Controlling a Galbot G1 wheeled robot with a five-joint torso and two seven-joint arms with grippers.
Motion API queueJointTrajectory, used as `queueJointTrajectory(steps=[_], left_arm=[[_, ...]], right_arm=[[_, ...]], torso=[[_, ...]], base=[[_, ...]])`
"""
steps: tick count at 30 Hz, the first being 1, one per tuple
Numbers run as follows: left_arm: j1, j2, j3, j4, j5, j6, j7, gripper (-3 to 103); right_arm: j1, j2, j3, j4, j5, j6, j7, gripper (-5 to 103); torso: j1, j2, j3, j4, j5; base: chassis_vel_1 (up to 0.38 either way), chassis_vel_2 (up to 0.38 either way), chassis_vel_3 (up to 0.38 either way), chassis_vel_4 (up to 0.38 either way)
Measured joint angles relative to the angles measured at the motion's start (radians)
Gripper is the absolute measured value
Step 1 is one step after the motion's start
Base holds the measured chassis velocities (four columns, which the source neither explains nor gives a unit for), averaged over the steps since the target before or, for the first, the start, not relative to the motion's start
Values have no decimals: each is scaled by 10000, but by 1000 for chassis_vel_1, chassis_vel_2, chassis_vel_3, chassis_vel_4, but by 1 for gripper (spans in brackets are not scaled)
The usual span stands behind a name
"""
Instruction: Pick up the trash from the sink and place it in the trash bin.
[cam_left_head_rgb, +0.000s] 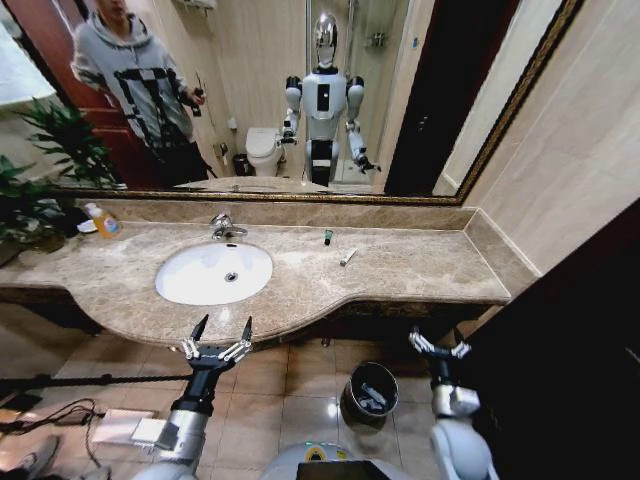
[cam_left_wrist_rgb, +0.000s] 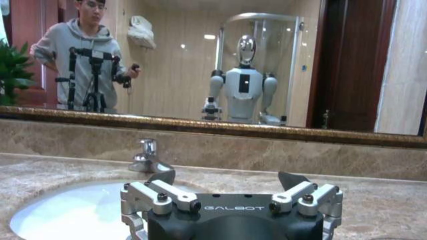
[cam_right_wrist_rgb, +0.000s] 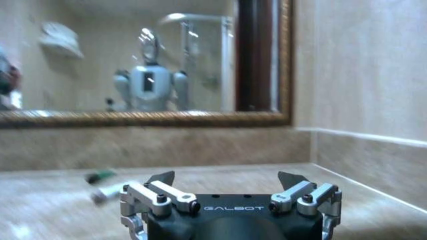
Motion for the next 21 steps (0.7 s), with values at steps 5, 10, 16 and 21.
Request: queueJointTrajectory(steps=[5,10,16,21], left_arm=[[0,0,0,0,0,0,0,100],[0,-1,0,-1,0,0,0,100],[0,0,0,-1,0,0,0,100],[0,0,0,0,0,0,0,100]], right_arm=[[1107,-447,-595,163,516,-936,-425,100],[2417,-1037,-1391,-578,610,-1705,-476,100],[3279,-1504,-2172,-1263,597,-2158,-447,100],[4570,-1912,-3311,-2356,847,-2492,-23,100]], torso=[[0,0,0,0,-1],[0,0,1,-1,-1],[0,-1,1,0,1],[0,-1,0,-1,-1]], base=[[0,0,0,0],[0,0,0,0],[0,0,0,0],[0,0,0,0]])
